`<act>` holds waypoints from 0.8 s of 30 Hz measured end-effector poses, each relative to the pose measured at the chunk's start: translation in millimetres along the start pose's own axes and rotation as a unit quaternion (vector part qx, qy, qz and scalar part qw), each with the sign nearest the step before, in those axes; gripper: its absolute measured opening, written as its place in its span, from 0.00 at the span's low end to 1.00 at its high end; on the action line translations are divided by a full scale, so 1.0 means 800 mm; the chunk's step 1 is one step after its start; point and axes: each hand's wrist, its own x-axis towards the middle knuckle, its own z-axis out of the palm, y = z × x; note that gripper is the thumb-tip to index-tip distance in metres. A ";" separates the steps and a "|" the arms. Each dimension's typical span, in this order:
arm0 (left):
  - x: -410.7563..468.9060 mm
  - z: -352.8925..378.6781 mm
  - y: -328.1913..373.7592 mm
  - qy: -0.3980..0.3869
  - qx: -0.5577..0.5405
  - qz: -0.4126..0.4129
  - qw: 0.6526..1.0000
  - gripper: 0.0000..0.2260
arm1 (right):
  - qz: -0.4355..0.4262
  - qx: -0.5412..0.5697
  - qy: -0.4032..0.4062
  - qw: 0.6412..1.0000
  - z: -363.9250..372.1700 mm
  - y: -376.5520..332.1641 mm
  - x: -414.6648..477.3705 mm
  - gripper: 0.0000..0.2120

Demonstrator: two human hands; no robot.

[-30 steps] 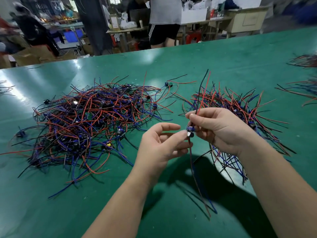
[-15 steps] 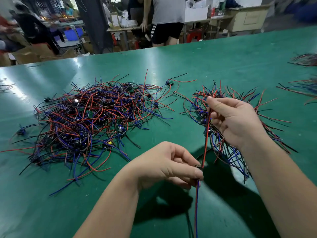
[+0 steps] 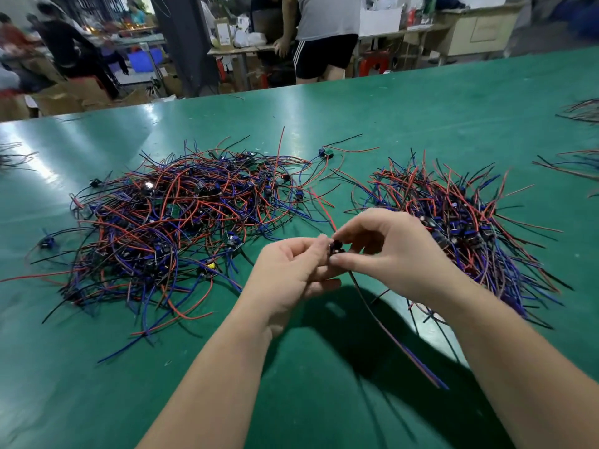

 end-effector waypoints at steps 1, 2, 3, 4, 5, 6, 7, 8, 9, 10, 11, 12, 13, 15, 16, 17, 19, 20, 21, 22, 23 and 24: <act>0.001 -0.001 0.001 -0.006 0.004 -0.001 1.000 0.09 | -0.001 -0.002 0.013 1.000 0.000 0.001 0.000 0.08; 0.001 -0.001 0.002 -0.009 0.009 -0.001 1.000 0.10 | 0.003 0.010 0.021 1.000 -0.001 0.002 0.001 0.07; 0.002 -0.001 0.002 -0.006 0.017 0.001 1.000 0.11 | 0.009 0.031 0.027 0.999 -0.002 0.002 0.002 0.06; 0.002 -0.001 0.003 0.008 0.036 0.011 0.999 0.10 | 0.016 0.056 0.037 0.998 -0.004 0.002 0.003 0.06; 0.003 -0.002 0.002 0.041 0.081 0.038 0.995 0.09 | 0.020 0.082 0.057 0.995 -0.007 0.002 0.003 0.06; 0.006 -0.007 0.002 0.092 0.160 0.086 0.979 0.08 | 0.020 0.102 0.087 0.991 -0.010 0.001 0.004 0.06; 0.008 -0.014 0.002 0.154 0.263 0.149 0.941 0.08 | 0.017 0.105 0.124 0.987 -0.015 0.001 0.005 0.07; 0.009 -0.022 0.002 0.211 0.366 0.203 0.883 0.08 | 0.015 0.083 0.162 0.983 -0.020 0.002 0.005 0.07; 0.009 -0.031 0.002 0.253 0.449 0.232 0.825 0.09 | 0.020 0.038 0.198 0.979 -0.026 0.004 0.005 0.07; 0.011 -0.039 0.001 0.282 0.505 0.234 0.781 0.10 | 0.031 -0.026 0.223 0.974 -0.032 0.007 0.006 0.07; 0.013 -0.046 -0.001 0.304 0.544 0.209 0.754 0.12 | 0.051 -0.099 0.232 0.966 -0.039 0.011 0.006 0.06; 0.013 -0.051 -0.003 0.322 0.569 0.167 0.738 0.13 | 0.081 -0.170 0.213 0.959 -0.045 0.017 0.006 0.06; 0.014 -0.053 -0.005 0.333 0.588 0.119 0.727 0.15 | 0.120 -0.231 0.168 0.951 -0.050 0.023 0.006 0.07; 0.016 -0.057 -0.010 0.317 0.635 0.042 0.703 0.16 | 0.191 -0.306 0.055 0.931 -0.052 0.034 0.006 0.09; 0.017 -0.059 -0.013 0.305 0.661 0.020 0.685 0.16 | 0.208 -0.318 0.021 0.925 -0.050 0.038 0.006 0.10; 0.018 -0.061 -0.015 0.299 0.681 0.008 0.669 0.16 | 0.212 -0.319 0.011 0.924 -0.049 0.039 0.005 0.10; 0.018 -0.064 -0.013 0.308 0.689 0.005 0.657 0.14 | 0.187 -0.310 0.036 0.931 -0.047 0.038 0.004 0.09; 0.018 -0.064 -0.011 0.317 0.682 0.011 0.659 0.13 | 0.166 -0.302 0.054 0.937 -0.047 0.037 0.004 0.08; 0.019 -0.065 -0.009 0.325 0.672 0.019 0.666 0.13 | 0.148 -0.287 0.071 0.944 -0.046 0.036 0.005 0.07; 0.019 -0.065 -0.008 0.330 0.661 0.033 0.673 0.13 | 0.134 -0.267 0.087 0.950 -0.045 0.034 0.005 0.06; 0.019 -0.064 -0.006 0.334 0.649 0.055 0.681 0.14 | 0.120 -0.245 0.100 0.957 -0.043 0.031 0.005 0.05; 0.018 -0.062 -0.004 0.338 0.634 0.095 0.690 0.14 | 0.106 -0.225 0.110 0.962 -0.041 0.027 0.006 0.03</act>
